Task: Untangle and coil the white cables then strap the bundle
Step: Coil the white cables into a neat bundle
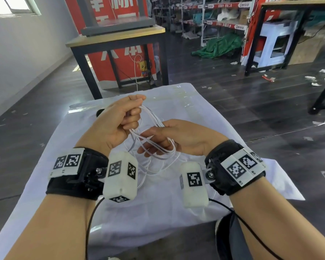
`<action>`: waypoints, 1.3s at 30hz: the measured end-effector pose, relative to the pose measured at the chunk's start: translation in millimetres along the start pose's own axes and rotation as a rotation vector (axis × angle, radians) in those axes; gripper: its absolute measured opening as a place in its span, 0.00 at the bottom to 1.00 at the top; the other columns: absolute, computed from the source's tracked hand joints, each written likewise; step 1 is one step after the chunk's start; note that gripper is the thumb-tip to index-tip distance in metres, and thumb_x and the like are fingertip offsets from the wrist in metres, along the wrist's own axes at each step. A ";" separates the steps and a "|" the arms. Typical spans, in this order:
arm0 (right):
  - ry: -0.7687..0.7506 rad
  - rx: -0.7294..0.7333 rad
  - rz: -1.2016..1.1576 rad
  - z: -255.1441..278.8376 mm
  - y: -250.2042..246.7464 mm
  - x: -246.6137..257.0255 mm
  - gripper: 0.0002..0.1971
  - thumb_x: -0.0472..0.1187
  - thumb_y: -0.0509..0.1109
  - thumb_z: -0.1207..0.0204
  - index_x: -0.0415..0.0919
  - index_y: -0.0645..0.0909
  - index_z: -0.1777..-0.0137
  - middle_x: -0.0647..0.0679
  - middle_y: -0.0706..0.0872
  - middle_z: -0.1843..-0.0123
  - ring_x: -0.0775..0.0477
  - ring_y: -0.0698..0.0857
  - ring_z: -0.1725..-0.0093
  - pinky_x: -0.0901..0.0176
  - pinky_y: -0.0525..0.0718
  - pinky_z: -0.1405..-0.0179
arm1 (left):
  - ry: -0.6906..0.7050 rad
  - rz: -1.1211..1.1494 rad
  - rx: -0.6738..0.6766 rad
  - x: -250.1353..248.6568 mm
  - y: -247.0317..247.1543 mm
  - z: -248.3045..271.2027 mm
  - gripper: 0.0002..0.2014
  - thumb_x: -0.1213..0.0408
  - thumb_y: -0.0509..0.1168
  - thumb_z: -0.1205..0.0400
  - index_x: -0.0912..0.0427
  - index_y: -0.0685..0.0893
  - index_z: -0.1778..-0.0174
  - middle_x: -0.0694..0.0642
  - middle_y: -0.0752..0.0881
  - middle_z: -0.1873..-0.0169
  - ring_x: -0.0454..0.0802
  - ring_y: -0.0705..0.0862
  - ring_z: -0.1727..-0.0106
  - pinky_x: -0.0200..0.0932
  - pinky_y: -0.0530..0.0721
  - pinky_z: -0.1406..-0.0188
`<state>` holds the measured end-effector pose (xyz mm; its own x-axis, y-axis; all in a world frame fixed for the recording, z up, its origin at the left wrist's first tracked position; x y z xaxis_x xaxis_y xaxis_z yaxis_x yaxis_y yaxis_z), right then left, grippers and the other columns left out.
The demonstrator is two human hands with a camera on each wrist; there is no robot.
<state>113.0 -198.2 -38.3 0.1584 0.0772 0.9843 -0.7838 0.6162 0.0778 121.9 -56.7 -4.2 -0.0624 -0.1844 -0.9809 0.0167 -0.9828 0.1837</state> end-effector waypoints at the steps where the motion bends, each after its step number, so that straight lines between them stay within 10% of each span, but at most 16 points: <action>1: -0.001 0.012 0.001 0.3 0.7 0.1 0.17 0.40 0.57 0.13 0.29 0.80 0.36 0.37 0.90 0.47 0.42 0.89 0.47 0.53 0.83 0.38 | 0.009 0.003 -0.017 0.8 0.6 -1.1 0.06 0.69 0.59 0.15 0.58 0.82 0.51 0.48 0.70 0.79 0.38 0.61 0.85 0.29 0.58 0.89; 11: -0.014 -0.119 0.159 -4.1 -1.6 -1.4 0.11 0.41 0.61 0.15 0.38 0.83 0.53 0.52 0.73 0.67 0.56 0.74 0.68 0.69 0.81 0.63 | 0.088 -0.095 -0.026 -2.5 9.1 -1.7 0.10 0.66 0.56 0.12 0.58 0.85 0.48 0.47 0.67 0.78 0.40 0.60 0.80 0.31 0.58 0.84; 18: -0.120 -0.144 0.214 -6.6 -1.2 -0.4 0.11 0.41 0.59 0.14 0.45 0.76 0.35 0.57 0.83 0.56 0.58 0.79 0.63 0.67 0.79 0.56 | 0.108 -0.024 -0.065 -4.5 8.8 -1.5 0.14 0.61 0.54 0.11 0.58 0.85 0.49 0.47 0.66 0.80 0.40 0.59 0.81 0.31 0.58 0.85; 22: -0.097 -0.113 0.205 -3.6 -0.8 0.5 0.11 0.41 0.58 0.13 0.39 0.81 0.51 0.63 0.87 0.60 0.57 0.80 0.64 0.66 0.80 0.57 | 0.094 0.051 -0.073 -3.2 9.2 -3.1 0.14 0.59 0.55 0.11 0.59 0.84 0.49 0.47 0.64 0.79 0.40 0.58 0.81 0.32 0.56 0.84; 34: -0.034 -0.051 0.352 -4.1 1.9 -1.0 0.15 0.46 0.59 0.14 0.42 0.86 0.49 0.49 0.79 0.61 0.56 0.71 0.70 0.67 0.71 0.69 | 0.052 -0.027 -0.106 -0.5 9.0 -5.2 0.12 0.63 0.54 0.10 0.59 0.83 0.49 0.46 0.65 0.82 0.40 0.59 0.81 0.32 0.57 0.85; 39: -0.078 -0.177 0.143 -2.9 -9.9 0.1 0.14 0.42 0.59 0.14 0.40 0.80 0.60 0.50 0.78 0.65 0.58 0.69 0.75 0.68 0.67 0.72 | 0.097 -0.021 -0.078 -1.2 6.1 -6.0 0.14 0.58 0.54 0.11 0.58 0.85 0.48 0.53 0.86 0.67 0.45 0.84 0.67 0.37 0.83 0.63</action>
<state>122.6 -202.0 -39.5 0.0013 0.1169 0.9931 -0.6763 0.7317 -0.0852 128.0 -62.4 -2.4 0.0330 -0.1587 -0.9868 0.0945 -0.9824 0.1611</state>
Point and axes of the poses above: each hand's wrist, its own z-axis away from the middle knuckle, its own y-axis out of the palm, x = y × z, the point moved 4 cm from there along -z, towards the middle knuckle
